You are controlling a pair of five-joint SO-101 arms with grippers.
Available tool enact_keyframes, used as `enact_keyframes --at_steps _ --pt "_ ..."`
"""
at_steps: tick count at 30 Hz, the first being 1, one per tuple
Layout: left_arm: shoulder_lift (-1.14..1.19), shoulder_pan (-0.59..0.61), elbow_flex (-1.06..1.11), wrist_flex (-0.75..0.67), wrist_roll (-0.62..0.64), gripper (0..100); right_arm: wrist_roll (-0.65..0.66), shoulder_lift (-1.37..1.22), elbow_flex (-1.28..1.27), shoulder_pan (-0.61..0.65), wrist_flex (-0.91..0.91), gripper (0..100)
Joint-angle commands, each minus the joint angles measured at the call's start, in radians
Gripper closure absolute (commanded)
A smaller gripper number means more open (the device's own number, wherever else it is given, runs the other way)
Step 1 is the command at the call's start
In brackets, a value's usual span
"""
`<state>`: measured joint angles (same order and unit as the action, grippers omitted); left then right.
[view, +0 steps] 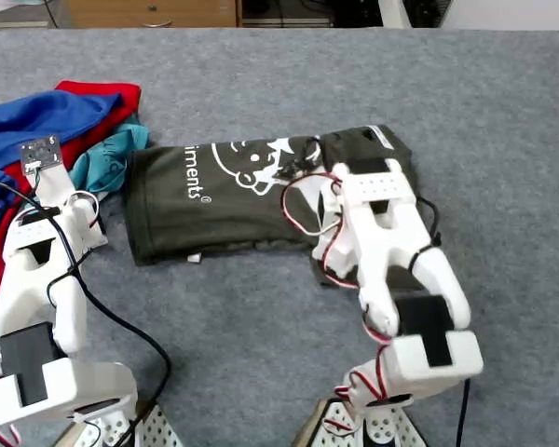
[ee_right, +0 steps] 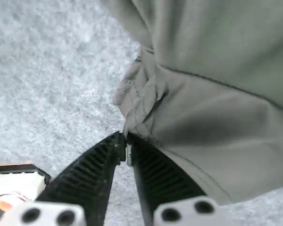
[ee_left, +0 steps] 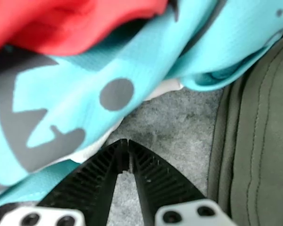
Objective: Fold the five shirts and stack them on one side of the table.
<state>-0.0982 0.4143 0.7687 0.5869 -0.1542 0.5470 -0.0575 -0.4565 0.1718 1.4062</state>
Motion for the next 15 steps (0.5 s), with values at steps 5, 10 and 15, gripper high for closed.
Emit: enact_keyframes --at_steps 5,10,15 --pt "-0.002 0.006 -0.044 0.003 0.003 98 0.012 0.142 -0.004 0.015 0.014 96.6" --pt "-0.002 0.006 -0.044 0.003 0.003 98 0.060 0.179 -0.007 0.016 0.060 82.9" --pt "-0.002 0.006 -0.044 0.003 0.003 98 0.172 0.289 -0.061 0.007 0.112 83.1"
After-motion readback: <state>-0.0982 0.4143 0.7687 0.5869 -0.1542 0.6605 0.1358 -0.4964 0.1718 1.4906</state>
